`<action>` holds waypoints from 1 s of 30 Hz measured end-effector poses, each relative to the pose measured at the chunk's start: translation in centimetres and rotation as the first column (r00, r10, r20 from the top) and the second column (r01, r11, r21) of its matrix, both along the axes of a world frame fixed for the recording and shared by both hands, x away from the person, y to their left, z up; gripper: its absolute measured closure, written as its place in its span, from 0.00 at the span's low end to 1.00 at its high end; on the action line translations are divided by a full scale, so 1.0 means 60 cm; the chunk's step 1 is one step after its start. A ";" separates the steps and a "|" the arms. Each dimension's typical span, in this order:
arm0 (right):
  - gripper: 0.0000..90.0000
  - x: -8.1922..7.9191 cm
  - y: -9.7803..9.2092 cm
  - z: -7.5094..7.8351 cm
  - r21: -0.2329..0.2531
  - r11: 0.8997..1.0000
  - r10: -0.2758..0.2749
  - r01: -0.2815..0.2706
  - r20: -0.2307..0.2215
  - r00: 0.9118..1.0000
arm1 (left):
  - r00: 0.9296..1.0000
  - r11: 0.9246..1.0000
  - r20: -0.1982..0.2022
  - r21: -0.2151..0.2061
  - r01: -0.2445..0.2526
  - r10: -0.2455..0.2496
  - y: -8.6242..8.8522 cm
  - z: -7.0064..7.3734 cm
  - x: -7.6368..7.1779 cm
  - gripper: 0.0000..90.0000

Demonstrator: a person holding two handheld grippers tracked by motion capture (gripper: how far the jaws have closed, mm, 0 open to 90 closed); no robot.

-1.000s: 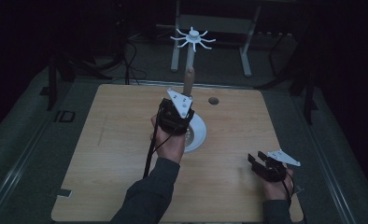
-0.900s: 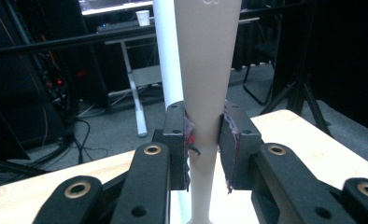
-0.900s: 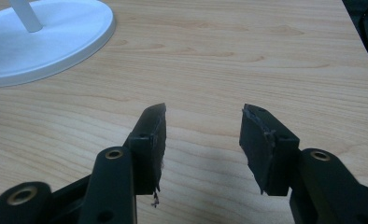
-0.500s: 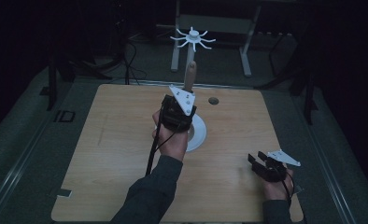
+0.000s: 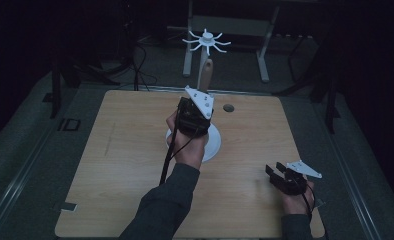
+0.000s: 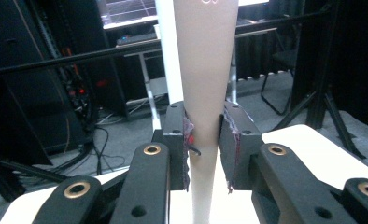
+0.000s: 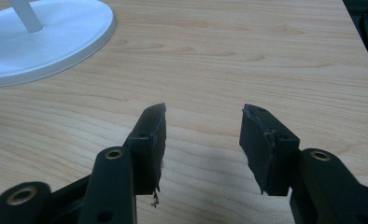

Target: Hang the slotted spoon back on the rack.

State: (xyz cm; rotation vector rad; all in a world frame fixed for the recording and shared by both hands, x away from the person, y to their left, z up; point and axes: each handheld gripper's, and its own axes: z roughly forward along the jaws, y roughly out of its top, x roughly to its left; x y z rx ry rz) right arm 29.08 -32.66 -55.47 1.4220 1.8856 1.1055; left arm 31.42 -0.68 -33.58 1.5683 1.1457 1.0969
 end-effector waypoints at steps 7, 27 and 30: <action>0.56 0.000 0.000 0.000 0.001 1.000 0.000 0.000 0.000 1.000 | 1.000 1.000 -0.005 0.013 -0.028 0.028 0.000 0.003 0.013 0.82; 0.56 0.002 -0.001 -0.001 0.003 1.000 0.003 -0.003 -0.003 1.000 | 0.998 0.998 -0.024 0.041 -0.052 0.053 -0.014 0.005 0.034 0.82; 0.56 0.001 -0.002 -0.001 0.004 1.000 0.002 -0.002 -0.001 1.000 | 0.998 0.998 -0.025 0.040 -0.056 0.057 -0.015 0.005 0.036 0.82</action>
